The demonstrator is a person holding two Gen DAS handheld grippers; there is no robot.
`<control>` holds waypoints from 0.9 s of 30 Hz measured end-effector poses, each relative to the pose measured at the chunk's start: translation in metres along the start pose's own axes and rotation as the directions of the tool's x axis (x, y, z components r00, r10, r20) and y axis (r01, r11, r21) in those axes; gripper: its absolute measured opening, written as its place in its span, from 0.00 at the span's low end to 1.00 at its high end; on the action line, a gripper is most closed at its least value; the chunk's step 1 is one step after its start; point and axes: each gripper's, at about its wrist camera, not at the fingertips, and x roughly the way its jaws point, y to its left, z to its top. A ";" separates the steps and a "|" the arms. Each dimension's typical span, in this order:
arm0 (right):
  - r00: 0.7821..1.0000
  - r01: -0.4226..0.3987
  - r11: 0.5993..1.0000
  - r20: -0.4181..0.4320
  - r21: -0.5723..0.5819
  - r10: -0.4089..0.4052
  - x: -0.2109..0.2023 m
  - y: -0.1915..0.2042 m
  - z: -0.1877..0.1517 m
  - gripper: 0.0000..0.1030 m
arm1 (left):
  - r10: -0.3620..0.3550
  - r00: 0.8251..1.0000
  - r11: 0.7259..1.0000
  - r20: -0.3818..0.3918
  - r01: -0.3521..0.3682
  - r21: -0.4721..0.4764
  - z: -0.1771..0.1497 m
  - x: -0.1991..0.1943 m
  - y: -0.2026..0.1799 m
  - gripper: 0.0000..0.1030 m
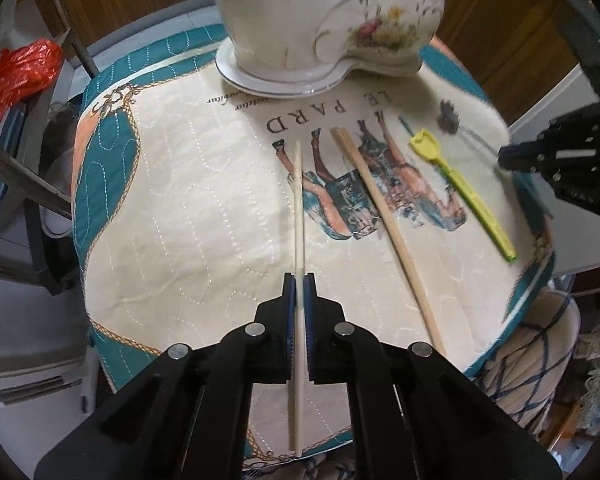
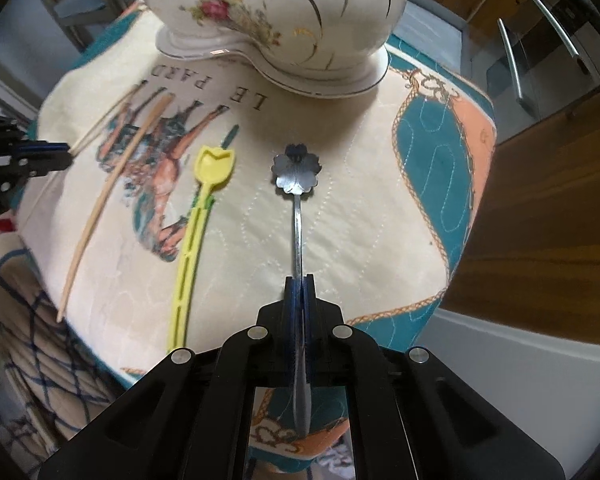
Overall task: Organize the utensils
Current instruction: 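Lift the silver spoon with the right tool while the left tool lifts the chopstick toward the holder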
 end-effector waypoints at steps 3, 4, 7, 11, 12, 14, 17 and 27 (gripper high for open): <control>0.998 -0.031 0.999 0.054 -0.020 0.032 -0.009 0.002 -0.011 0.04 | -0.028 0.997 1.000 0.070 0.029 -0.011 -0.012 -0.010 0.002 0.04; 0.997 -0.039 0.999 0.068 -0.027 0.041 -0.011 0.004 -0.014 0.04 | -0.035 0.994 0.999 0.106 0.037 -0.016 -0.017 -0.016 0.003 0.04; 0.990 -0.071 0.997 0.120 -0.035 0.075 -0.015 0.005 -0.024 0.04 | -0.048 0.981 0.998 0.190 0.053 -0.022 -0.030 -0.027 0.003 0.04; 0.975 -0.112 0.994 0.193 -0.009 0.112 -0.018 0.000 -0.034 0.04 | -0.066 0.955 0.996 0.290 0.081 -0.039 -0.042 -0.042 0.003 0.04; 0.968 -0.130 0.992 0.218 -0.001 0.127 -0.020 -0.002 -0.036 0.04 | -0.072 0.945 0.995 0.319 0.091 -0.046 -0.045 -0.048 0.001 0.04; 0.953 -0.159 0.987 0.263 0.013 0.150 -0.025 -0.007 -0.041 0.04 | -0.078 0.927 0.994 0.367 0.101 -0.046 -0.049 -0.056 0.001 0.04; 0.917 -0.218 0.975 0.349 0.037 0.192 -0.036 -0.018 -0.049 0.04 | -0.083 0.900 0.992 0.428 0.114 -0.046 -0.053 -0.066 0.002 0.04; 0.904 -0.279 0.957 0.360 0.081 0.233 -0.020 -0.026 -0.054 0.01 | -0.073 0.910 0.994 0.409 0.101 -0.045 -0.050 -0.050 -0.004 0.04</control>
